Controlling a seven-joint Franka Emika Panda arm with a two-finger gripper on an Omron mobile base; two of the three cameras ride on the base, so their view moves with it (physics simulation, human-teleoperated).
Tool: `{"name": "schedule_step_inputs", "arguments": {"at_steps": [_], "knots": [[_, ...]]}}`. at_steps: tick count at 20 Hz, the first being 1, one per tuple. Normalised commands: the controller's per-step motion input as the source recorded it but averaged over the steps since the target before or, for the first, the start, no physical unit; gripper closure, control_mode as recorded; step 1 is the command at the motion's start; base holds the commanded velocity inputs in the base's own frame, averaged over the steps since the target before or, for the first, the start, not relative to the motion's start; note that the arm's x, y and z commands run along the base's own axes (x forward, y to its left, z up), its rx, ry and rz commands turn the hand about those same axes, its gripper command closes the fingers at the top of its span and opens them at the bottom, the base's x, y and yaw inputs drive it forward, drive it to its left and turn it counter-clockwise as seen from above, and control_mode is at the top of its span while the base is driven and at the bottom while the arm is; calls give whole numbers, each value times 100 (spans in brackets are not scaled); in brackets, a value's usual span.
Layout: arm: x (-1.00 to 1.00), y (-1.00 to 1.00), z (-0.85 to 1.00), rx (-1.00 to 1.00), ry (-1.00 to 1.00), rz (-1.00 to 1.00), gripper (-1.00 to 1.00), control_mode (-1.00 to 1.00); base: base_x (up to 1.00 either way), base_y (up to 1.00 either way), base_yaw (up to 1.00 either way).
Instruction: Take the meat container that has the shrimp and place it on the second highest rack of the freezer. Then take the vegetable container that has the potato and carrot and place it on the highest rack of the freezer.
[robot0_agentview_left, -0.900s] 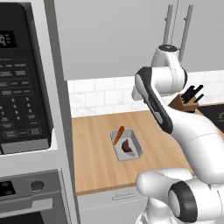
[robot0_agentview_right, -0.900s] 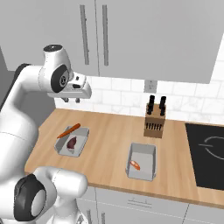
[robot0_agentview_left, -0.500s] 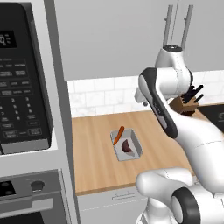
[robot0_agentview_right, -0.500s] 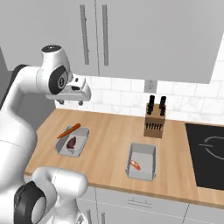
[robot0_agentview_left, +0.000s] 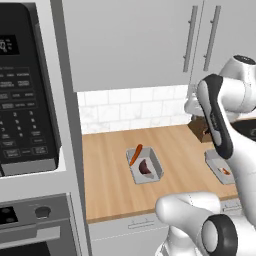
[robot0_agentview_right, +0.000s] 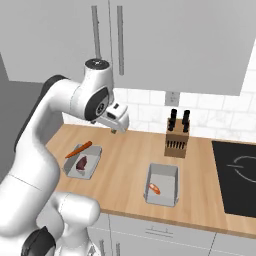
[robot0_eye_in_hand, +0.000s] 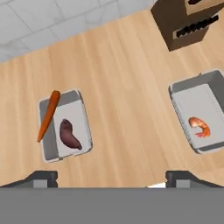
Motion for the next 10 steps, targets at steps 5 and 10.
{"name": "schedule_step_inputs", "arguments": {"at_steps": [5, 10], "knots": [[-36, -77, -3, 32, 1, -38, -100, -100, 0, 0, 0], [-10, -61, -17, 30, 6, -38, -100, -100, 0, 0, 0]]}}
